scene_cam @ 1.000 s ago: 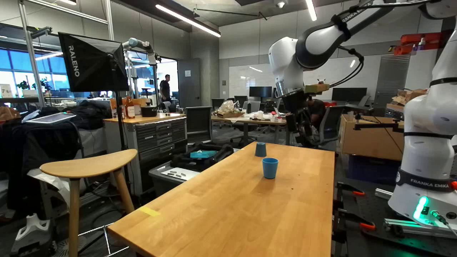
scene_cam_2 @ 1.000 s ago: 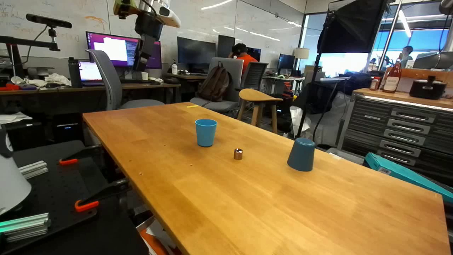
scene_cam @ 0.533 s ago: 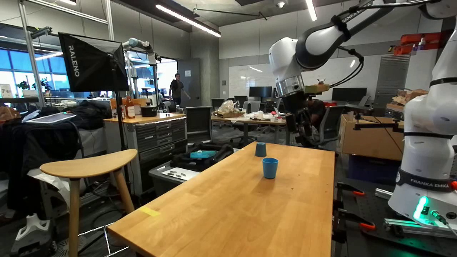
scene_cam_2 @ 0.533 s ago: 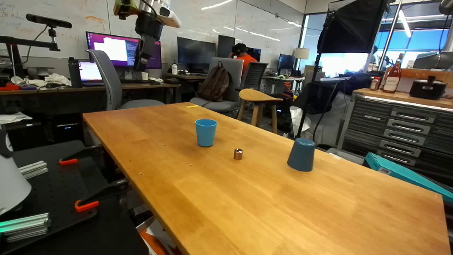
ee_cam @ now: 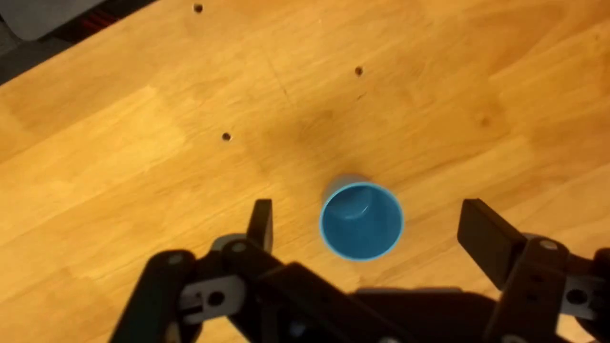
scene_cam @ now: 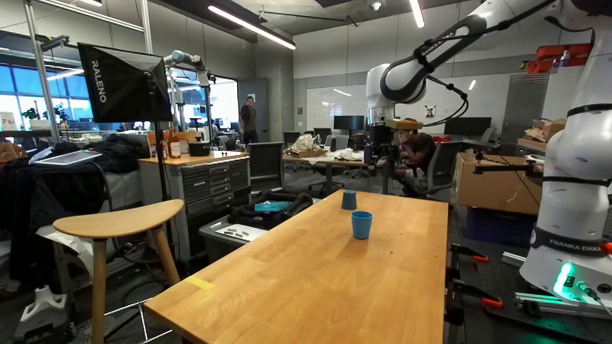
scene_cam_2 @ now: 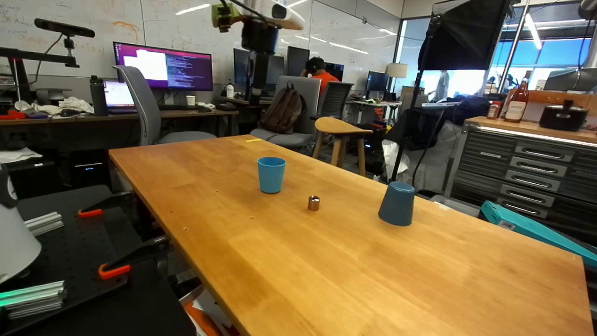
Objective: Pick up the silver object and place it in the light blue cup
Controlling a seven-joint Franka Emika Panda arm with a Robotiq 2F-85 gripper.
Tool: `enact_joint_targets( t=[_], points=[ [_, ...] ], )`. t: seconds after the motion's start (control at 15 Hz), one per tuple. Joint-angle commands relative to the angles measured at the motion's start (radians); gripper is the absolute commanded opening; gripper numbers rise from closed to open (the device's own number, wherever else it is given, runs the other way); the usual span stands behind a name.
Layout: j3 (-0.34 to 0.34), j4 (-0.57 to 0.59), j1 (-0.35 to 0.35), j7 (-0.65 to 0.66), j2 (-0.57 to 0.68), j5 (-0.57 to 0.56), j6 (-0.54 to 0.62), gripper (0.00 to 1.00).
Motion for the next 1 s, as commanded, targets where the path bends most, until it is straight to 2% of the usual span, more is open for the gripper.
enact_joint_targets(
  t=[0.0,0.4,0.6,0.93],
  points=[
    [-0.082,0.109,-0.053,-0.037,0.185,0.003,0.14,1.0],
    [-0.124,0.207,-0.065,-0.039,0.463,0.052,0.384,1.0],
    [-0.128,0.253,-0.063,-0.034,0.556,0.065,0.426,1.0],
    [-0.127,0.292,-0.071,-0.042,0.634,0.095,0.442,1.0]
  ],
)
